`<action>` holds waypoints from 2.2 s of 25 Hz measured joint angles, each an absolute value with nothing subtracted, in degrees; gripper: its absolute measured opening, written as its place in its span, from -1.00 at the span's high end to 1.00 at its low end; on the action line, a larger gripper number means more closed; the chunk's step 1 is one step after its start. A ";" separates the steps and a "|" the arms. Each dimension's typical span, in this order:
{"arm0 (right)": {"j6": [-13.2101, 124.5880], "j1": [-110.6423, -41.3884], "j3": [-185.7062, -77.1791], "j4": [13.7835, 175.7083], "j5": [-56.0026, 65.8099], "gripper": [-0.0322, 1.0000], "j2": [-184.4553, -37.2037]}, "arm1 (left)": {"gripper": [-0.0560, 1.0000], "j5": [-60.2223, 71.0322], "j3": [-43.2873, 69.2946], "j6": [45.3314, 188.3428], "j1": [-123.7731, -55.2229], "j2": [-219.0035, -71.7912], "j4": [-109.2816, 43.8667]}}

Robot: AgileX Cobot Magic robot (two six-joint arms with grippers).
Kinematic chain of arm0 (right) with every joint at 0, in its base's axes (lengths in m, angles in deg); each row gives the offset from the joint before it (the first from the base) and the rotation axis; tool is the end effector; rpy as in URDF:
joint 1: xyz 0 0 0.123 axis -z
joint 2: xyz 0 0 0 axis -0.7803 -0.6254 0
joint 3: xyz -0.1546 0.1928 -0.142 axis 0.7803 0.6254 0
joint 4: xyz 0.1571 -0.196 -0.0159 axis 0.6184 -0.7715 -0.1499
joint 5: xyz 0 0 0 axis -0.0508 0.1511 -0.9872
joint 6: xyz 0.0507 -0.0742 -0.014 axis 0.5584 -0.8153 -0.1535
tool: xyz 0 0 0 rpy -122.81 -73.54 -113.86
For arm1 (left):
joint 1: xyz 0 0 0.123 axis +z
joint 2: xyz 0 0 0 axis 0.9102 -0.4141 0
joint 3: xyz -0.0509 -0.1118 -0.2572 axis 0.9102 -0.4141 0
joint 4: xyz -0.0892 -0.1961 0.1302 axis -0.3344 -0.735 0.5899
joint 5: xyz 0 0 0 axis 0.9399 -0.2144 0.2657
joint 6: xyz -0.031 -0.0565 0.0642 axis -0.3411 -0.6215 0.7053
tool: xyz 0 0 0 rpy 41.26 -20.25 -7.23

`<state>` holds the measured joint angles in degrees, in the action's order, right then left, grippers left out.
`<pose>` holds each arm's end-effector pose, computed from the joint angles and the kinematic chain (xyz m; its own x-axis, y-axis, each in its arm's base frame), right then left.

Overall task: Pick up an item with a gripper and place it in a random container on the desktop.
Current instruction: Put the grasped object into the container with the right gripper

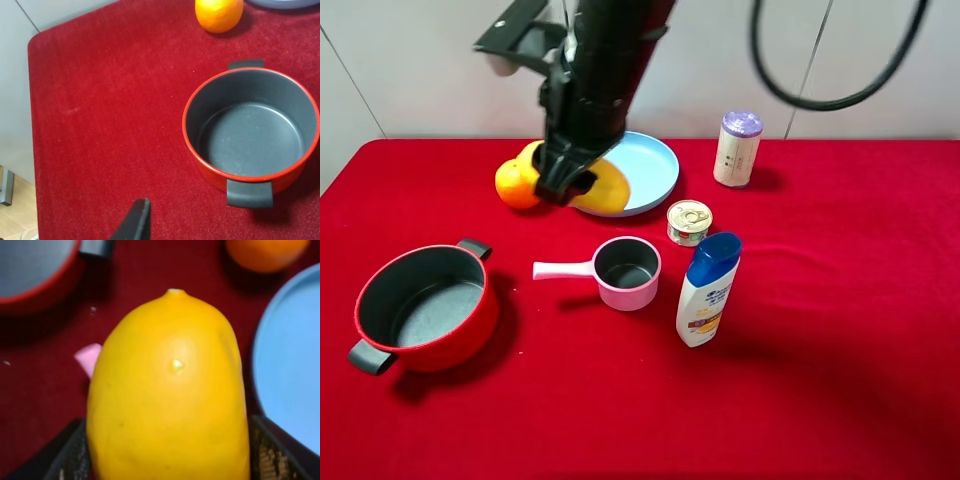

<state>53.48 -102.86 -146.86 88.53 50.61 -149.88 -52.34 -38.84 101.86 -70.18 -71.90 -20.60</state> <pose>0.2647 0.3372 0.2573 -0.1980 -0.9065 -0.3730 -0.9531 0.2670 -0.1429 -0.0048 -0.0016 0.2718 -0.4200 0.3509 -0.8370 0.2449 0.9318 0.2678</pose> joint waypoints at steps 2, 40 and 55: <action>53.48 -104.11 -148.38 89.00 50.80 0.02 -151.30 | -0.96 -52.34 -38.84 101.86 -70.18 -71.90 -20.60; 47.88 -113.23 -163.70 107.53 33.45 0.02 -166.03 | -0.96 -52.34 -38.84 101.86 -70.18 -71.90 -20.60; 41.94 -113.88 -163.70 114.30 29.62 0.02 -173.33 | -0.96 -52.34 -38.84 101.86 -70.18 -71.90 -20.60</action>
<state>41.94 -113.88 -163.70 114.30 29.62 -173.33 -52.34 -38.84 101.86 -70.18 -71.90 -20.60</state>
